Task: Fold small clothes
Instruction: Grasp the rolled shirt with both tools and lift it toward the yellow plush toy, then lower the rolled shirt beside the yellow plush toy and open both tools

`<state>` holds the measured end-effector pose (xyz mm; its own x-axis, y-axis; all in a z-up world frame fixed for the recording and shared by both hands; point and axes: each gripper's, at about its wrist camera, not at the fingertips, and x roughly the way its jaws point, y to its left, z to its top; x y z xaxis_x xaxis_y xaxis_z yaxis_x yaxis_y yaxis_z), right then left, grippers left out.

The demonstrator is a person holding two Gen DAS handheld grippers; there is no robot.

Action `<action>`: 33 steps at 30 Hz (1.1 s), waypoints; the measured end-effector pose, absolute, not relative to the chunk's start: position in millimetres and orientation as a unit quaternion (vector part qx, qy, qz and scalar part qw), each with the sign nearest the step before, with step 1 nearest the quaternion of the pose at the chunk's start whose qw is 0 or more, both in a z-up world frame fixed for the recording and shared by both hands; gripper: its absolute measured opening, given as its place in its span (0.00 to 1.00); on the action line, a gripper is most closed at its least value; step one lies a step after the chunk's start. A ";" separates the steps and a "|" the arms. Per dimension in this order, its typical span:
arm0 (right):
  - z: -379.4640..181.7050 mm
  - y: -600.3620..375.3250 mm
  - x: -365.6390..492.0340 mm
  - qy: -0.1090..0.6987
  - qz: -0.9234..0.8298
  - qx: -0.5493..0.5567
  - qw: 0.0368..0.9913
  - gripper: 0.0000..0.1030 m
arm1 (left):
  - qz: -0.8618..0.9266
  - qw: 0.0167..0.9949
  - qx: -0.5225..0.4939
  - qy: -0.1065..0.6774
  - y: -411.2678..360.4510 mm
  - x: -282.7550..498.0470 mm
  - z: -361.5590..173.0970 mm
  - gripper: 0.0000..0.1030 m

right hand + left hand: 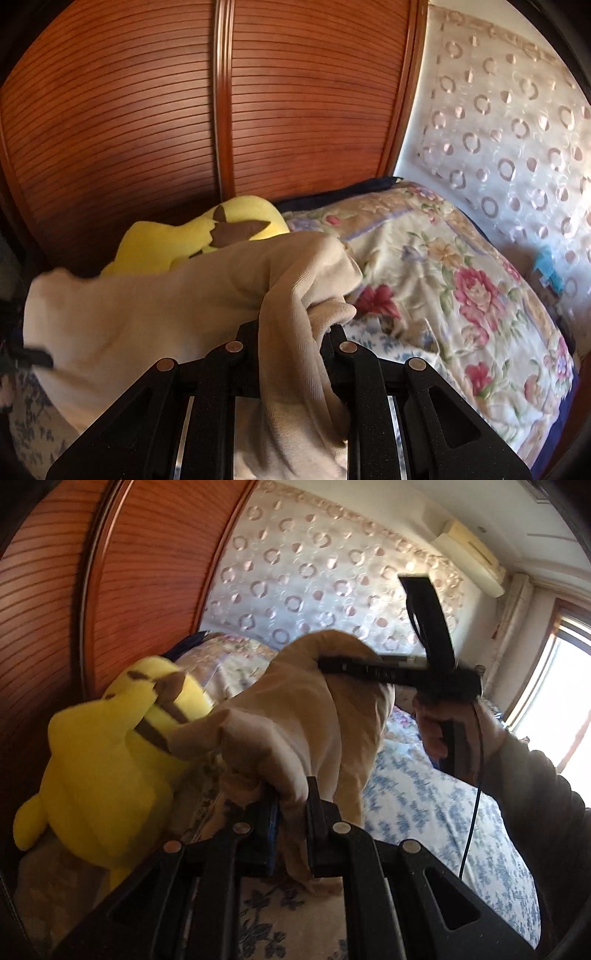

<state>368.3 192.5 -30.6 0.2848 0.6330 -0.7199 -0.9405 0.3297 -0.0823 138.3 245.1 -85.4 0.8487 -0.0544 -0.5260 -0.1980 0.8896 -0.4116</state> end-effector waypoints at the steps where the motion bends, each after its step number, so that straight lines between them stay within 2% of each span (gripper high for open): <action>1: -32.5 197.6 369.0 0.299 0.519 -0.257 0.758 0.16 | 0.038 0.931 -0.239 0.272 246.7 136.6 -89.4 0.08; 8: -19.6 197.4 354.4 0.281 0.525 -0.258 0.761 0.12 | 0.026 0.937 -0.241 0.250 248.3 129.1 -71.4 0.08; 19: 50.4 213.5 338.7 0.211 0.576 -0.224 0.757 0.11 | 0.036 0.948 -0.232 0.215 254.9 103.1 -32.9 0.08; 27: -15.3 184.3 361.3 0.293 0.529 -0.259 0.753 0.13 | 0.033 0.922 -0.231 0.310 247.4 136.3 -88.9 0.09; 29: -30.9 176.5 367.9 0.314 0.506 -0.259 0.760 0.17 | 0.035 0.921 -0.217 0.321 243.0 140.3 -94.5 0.09; 31: -43.1 170.7 372.1 0.333 0.480 -0.255 0.770 0.38 | 0.043 0.923 -0.203 0.324 240.4 140.7 -94.8 0.13; 33: -47.7 161.7 374.5 0.341 0.456 -0.247 0.784 0.50 | 0.056 0.926 -0.182 0.326 237.5 139.2 -92.6 0.17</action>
